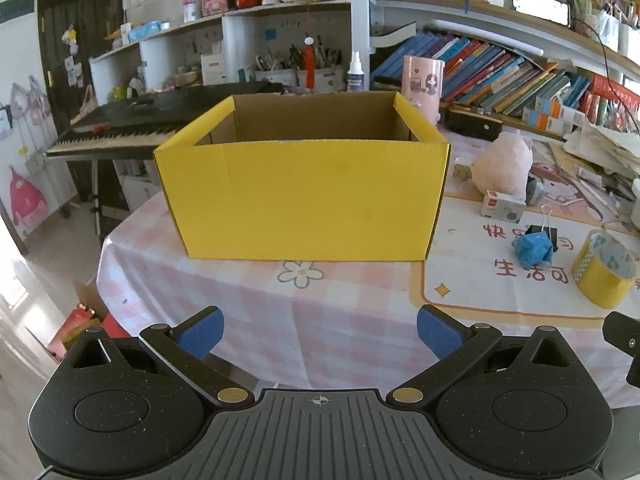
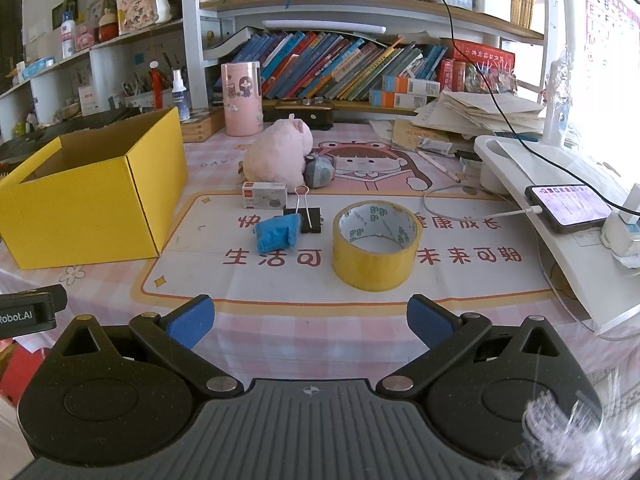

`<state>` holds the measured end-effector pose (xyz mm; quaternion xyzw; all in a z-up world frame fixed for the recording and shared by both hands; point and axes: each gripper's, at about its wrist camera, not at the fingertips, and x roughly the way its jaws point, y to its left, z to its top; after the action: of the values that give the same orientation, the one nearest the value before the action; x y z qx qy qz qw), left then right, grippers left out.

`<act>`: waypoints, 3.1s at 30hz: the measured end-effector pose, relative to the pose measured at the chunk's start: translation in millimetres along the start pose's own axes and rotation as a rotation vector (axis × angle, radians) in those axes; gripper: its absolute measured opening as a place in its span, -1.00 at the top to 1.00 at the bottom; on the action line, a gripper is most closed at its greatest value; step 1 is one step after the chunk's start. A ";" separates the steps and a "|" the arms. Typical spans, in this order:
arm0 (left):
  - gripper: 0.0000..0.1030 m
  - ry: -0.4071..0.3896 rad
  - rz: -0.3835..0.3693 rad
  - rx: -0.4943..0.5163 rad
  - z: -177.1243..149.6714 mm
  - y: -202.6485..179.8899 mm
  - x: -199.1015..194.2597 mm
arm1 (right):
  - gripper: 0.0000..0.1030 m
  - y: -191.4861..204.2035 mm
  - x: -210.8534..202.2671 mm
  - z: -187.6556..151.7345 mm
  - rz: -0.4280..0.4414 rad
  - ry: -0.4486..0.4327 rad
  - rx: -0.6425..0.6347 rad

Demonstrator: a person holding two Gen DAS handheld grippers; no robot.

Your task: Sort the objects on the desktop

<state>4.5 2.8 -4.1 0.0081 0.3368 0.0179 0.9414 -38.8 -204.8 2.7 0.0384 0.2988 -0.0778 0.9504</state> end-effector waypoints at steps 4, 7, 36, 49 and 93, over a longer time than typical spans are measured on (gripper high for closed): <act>-1.00 0.005 -0.004 -0.011 0.4 1.3 0.4 | -1.00 -0.5 -1.2 -1.1 0.002 0.004 0.004; -1.00 0.001 -0.004 -0.012 0.7 0.9 -0.2 | -1.00 -2.6 -1.1 -1.8 0.003 0.010 0.005; -1.00 0.010 0.010 -0.006 -4.1 1.4 -0.6 | -1.00 -0.7 -1.6 -1.5 0.030 0.018 -0.002; -1.00 0.019 0.006 -0.006 -2.8 2.3 -0.5 | -1.00 1.7 -3.5 0.4 0.031 0.011 -0.013; -1.00 0.031 -0.030 -0.011 1.5 5.8 10.6 | -0.99 12.3 1.1 4.8 0.028 0.004 -0.043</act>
<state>13.4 9.0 -9.5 -0.0025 0.3512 0.0055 0.9363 -33.0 -193.4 6.3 0.0222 0.3015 -0.0578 0.9514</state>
